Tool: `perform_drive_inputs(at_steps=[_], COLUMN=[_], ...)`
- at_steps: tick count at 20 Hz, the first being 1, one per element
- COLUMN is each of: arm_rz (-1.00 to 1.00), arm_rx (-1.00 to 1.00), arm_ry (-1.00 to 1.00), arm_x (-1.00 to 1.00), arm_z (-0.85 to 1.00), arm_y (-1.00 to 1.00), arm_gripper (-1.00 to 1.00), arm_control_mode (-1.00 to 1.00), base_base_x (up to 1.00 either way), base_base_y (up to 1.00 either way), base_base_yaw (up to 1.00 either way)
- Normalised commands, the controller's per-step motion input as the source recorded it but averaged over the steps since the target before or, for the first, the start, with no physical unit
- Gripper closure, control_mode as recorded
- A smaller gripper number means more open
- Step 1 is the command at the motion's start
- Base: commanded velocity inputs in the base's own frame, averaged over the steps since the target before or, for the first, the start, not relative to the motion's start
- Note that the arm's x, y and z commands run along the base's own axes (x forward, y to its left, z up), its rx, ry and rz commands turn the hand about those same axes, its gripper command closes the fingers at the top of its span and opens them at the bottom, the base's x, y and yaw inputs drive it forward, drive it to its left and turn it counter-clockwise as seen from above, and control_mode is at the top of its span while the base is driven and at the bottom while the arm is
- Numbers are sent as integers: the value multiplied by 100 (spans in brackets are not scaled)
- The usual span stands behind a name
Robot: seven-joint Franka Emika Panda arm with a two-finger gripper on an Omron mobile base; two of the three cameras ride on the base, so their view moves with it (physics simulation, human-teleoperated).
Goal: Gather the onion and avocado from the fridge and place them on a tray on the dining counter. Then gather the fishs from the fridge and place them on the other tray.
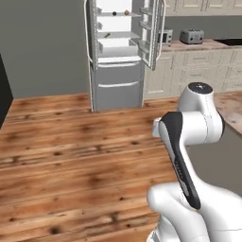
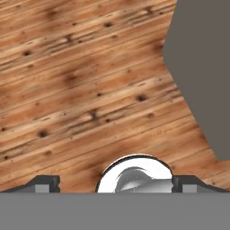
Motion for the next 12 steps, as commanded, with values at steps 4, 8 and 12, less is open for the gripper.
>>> perform_drive_inputs(at_steps=[4,8,12], arm_rz=[0,0,0], arm_rx=[0,0,0], arm_ry=[0,0,0], arm_x=[0,0,0], arm_z=[0,0,0], arm_y=[0,0,0], arm_gripper=[-100,-100,-100], arm_control_mode=[100,100,100], base_base_x=[100,100,100], base_base_y=[1,0,0], base_base_yaw=[-1,0,0])
